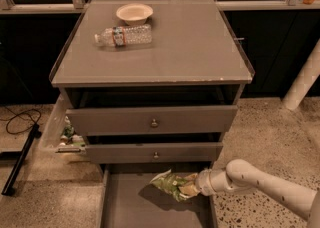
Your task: Place green jalapeno chip bag into bottom drawer
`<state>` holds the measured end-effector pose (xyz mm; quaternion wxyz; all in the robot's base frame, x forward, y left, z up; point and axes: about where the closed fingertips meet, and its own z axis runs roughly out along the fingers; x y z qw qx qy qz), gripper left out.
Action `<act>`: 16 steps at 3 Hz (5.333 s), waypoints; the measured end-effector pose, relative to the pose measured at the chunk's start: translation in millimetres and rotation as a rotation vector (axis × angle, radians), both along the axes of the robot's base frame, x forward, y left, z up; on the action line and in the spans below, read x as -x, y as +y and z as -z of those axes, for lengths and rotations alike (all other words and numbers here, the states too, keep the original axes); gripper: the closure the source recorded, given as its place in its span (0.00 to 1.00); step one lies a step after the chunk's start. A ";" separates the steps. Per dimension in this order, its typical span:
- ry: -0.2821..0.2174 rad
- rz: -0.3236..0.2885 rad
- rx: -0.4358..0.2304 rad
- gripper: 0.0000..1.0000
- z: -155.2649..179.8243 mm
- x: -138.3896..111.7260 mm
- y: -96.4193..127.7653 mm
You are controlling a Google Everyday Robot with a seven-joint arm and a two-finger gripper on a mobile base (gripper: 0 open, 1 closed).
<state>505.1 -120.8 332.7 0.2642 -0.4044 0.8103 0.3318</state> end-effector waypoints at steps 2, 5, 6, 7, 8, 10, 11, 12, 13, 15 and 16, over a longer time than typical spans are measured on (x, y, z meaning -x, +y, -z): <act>-0.044 -0.011 0.008 1.00 0.8 0.4 4.9; -0.343 -0.050 -0.031 1.00 41.6 -29.4 15.4; -0.383 -0.050 -0.020 1.00 57.9 -37.5 11.5; -0.383 -0.051 -0.020 1.00 58.2 -37.5 11.6; -0.396 -0.080 -0.006 1.00 77.0 -36.8 21.2; -0.417 -0.183 0.101 1.00 168.0 -40.3 38.8; -0.433 -0.210 0.153 1.00 189.0 -38.8 38.3; -0.434 -0.211 0.157 0.81 190.2 -39.0 38.4; -0.434 -0.211 0.157 0.58 190.2 -39.0 38.5; -0.434 -0.211 0.157 0.12 190.2 -38.9 38.5; -0.434 -0.211 0.157 0.00 190.3 -38.9 38.6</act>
Offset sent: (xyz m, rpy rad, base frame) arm 0.0005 0.0069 0.0004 -0.0224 -0.1019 0.0196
